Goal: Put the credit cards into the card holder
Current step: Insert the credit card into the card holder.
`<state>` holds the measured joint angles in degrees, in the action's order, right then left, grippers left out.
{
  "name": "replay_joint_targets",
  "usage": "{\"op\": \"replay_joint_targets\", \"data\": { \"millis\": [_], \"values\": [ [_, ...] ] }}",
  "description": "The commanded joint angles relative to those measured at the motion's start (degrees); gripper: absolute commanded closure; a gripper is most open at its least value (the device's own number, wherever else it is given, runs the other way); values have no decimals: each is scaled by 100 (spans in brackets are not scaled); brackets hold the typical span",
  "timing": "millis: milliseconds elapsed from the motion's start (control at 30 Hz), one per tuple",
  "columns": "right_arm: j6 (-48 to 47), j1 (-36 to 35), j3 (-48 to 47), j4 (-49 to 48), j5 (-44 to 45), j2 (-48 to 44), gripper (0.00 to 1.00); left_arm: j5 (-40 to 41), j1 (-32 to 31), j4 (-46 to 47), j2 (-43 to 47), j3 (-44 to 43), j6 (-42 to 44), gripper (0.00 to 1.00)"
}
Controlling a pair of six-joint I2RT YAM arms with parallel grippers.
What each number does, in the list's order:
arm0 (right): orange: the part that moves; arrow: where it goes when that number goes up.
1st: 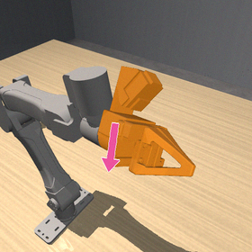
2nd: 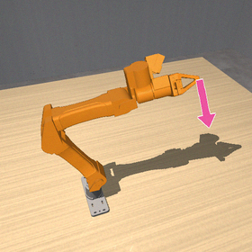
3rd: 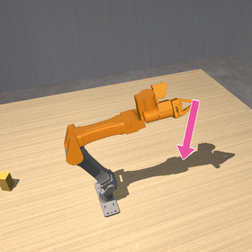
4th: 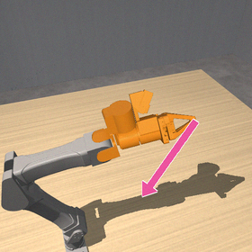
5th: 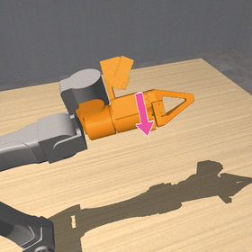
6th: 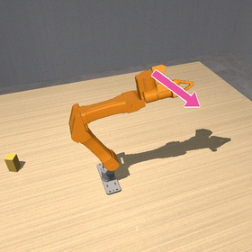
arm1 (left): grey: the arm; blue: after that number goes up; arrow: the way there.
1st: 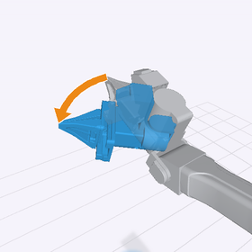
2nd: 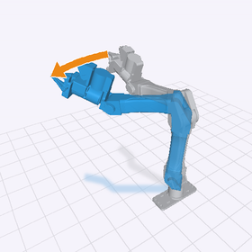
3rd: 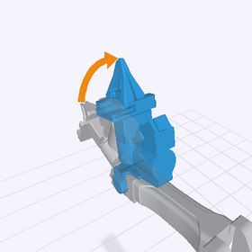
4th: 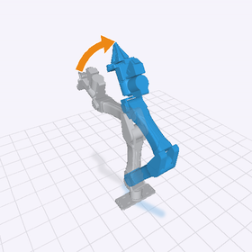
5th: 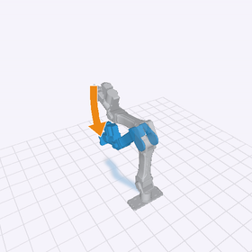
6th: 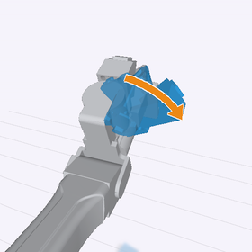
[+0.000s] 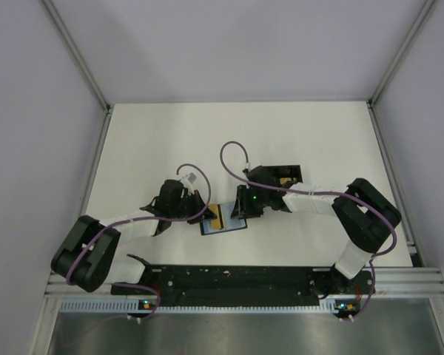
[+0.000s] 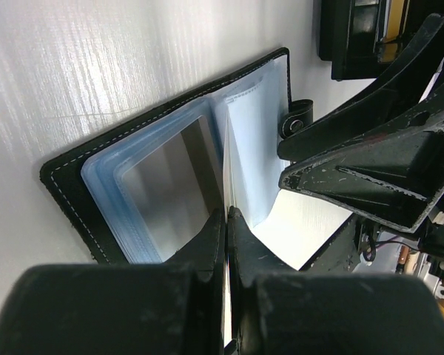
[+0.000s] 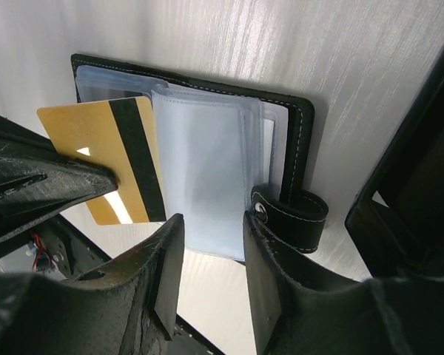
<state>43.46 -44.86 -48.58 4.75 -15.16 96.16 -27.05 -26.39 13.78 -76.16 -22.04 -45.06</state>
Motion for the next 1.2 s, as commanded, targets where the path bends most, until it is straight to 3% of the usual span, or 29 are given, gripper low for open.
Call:
{"op": "replay_joint_targets", "data": {
  "millis": [0,300,533,867,1167],
  "values": [
    [-233,-31,-73,447,628,149,62,94,11,169,58,-28,155,100],
    [-242,-31,-82,535,716,140,62,42,20,467,14,95,-81,100],
    [-329,-23,-64,632,944,-53,62,227,55,71,110,174,-740,100],
    [-435,-40,103,9,699,-827,60,60,55,590,233,314,-970,100],
    [-462,-49,-134,-10,426,-327,61,-55,55,1048,233,411,-1040,100]
  ]
}}
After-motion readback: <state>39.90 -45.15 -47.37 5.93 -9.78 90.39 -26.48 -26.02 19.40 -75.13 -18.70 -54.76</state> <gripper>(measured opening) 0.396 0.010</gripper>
